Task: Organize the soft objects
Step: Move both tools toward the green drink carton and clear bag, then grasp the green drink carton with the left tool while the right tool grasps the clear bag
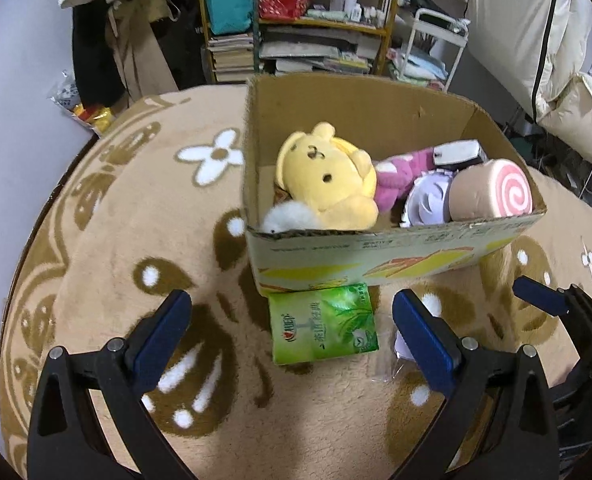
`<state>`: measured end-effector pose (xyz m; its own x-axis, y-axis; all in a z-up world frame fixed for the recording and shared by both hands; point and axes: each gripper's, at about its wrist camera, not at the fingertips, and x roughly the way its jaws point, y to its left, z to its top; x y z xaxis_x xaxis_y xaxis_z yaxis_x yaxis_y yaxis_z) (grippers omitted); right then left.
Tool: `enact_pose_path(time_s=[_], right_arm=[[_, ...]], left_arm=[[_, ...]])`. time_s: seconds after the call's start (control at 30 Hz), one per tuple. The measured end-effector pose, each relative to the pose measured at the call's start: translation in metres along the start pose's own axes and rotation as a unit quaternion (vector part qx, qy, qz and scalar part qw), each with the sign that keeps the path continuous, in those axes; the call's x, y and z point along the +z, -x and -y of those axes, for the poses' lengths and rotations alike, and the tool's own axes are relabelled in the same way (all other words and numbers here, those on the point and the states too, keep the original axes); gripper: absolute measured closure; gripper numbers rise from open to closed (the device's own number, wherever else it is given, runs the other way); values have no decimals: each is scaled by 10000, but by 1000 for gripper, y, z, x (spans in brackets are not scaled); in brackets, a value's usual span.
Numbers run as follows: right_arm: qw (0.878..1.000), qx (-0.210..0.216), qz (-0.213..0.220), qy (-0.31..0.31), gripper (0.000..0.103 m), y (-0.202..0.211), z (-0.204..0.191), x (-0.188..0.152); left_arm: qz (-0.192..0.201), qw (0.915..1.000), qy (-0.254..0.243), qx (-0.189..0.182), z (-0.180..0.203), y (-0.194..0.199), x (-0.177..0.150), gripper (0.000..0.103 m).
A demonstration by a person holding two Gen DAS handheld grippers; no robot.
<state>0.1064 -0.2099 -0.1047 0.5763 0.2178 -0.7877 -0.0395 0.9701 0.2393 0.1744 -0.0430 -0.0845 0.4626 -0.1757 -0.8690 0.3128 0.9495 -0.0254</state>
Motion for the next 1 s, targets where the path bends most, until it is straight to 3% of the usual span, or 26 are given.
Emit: enact_pose_path(time_s=[0.6,0.67,0.8,1.0], right_arm=[[9981,46,-586,161,1,-48,-5,0],[9975,75,-691,130,1,-55,-4,-1],[9962,120,-856,140,1,-66,-6,-3],[9951,96,-968,194,1,-77,-15,0]], left_arm=[[-1035,9941,-299,-103,17,-62,1,3],[-1116,9933,-284,-71,18,-66,0,7],[-1385,9901,12,-240,10,-76,-1,27],[-1394,9900,137,-168,6,-76,0,28]])
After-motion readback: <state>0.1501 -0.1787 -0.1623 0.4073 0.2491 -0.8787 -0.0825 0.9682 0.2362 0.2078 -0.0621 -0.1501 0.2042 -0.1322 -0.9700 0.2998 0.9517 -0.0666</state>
